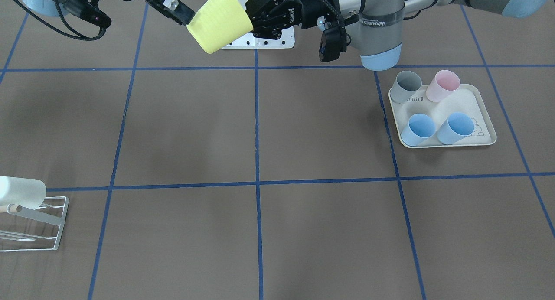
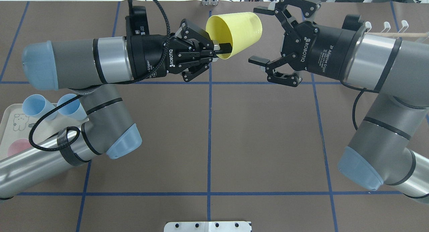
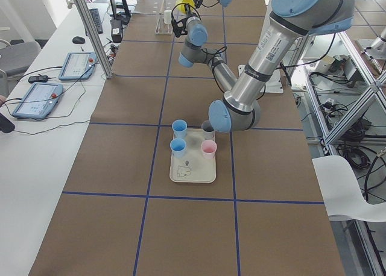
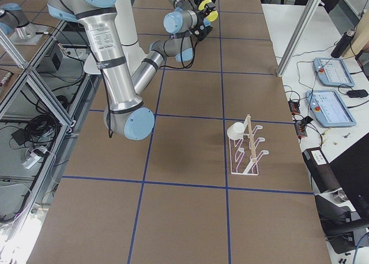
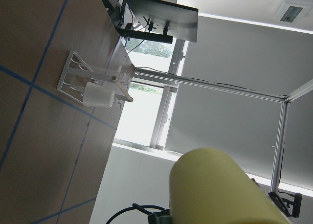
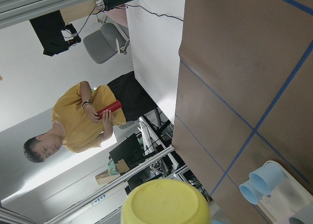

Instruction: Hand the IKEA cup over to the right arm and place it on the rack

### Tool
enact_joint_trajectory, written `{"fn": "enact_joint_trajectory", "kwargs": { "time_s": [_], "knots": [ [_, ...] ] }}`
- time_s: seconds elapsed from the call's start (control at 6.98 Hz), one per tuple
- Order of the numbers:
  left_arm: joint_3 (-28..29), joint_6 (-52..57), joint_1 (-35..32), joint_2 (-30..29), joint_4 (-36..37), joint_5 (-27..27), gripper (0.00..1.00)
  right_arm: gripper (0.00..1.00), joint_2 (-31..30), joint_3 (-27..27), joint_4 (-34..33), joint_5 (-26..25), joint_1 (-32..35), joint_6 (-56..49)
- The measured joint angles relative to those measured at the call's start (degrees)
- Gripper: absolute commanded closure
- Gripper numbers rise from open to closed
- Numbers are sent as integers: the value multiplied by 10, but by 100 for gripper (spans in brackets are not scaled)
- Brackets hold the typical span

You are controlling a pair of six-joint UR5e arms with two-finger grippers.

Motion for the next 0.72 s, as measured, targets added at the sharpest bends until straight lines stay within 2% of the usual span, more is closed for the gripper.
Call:
{"fn": "enact_joint_trajectory", "kwargs": {
  "time_s": [0.72],
  "knots": [
    [0, -1, 11, -2, -1, -1, 100, 0, 0, -2, 0, -1, -1, 9]
  ]
}}
